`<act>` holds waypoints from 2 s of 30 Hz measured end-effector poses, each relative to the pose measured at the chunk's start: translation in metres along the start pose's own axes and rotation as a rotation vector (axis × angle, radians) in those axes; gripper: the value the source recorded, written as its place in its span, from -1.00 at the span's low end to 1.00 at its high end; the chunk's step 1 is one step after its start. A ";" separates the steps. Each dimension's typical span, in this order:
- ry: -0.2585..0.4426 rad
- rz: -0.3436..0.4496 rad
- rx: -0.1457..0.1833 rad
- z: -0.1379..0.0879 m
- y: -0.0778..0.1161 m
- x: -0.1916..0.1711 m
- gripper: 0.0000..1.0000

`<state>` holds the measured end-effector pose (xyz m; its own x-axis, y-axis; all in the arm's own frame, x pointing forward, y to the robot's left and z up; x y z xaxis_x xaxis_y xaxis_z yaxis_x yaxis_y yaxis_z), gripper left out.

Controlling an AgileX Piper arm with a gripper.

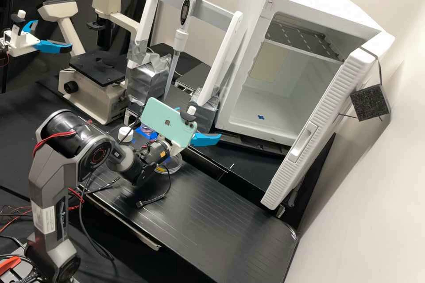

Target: Close the bottle

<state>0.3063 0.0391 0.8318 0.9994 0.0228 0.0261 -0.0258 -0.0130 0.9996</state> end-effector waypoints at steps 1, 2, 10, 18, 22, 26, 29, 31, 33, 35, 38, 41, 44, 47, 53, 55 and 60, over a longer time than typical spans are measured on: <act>0.000 0.000 0.000 0.000 0.000 0.000 1.00; 0.000 0.000 0.000 0.000 0.000 0.000 1.00; 0.007 0.001 -0.001 0.001 0.002 -0.007 1.00; 0.158 0.030 0.060 -0.006 0.008 -0.066 1.00; 0.274 -0.006 0.053 -0.017 -0.003 -0.097 1.00; 0.326 -0.092 0.050 -0.024 -0.021 -0.117 1.00; 0.347 -0.159 0.022 -0.025 -0.035 -0.126 1.00; 0.362 -0.204 -0.004 -0.026 -0.045 -0.132 1.00; 0.368 -0.230 -0.021 -0.027 -0.051 -0.135 1.00; 0.368 -0.251 -0.033 -0.027 -0.056 -0.137 1.00; 0.355 -0.271 -0.045 -0.026 -0.062 -0.136 1.00; 0.341 -0.296 -0.050 -0.024 -0.068 -0.135 1.00; 0.330 -0.311 -0.056 -0.023 -0.071 -0.134 1.00; 0.305 -0.316 -0.055 -0.019 -0.073 -0.132 -1.00; 0.286 -0.300 -0.055 -0.017 -0.071 -0.128 -1.00; 0.283 -0.293 -0.055 -0.017 -0.070 -0.127 -1.00; 0.278 -0.293 -0.040 -0.016 -0.069 -0.126 -1.00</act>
<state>0.1813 0.0532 0.7594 0.9204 0.2895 -0.2629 0.2528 0.0726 0.9648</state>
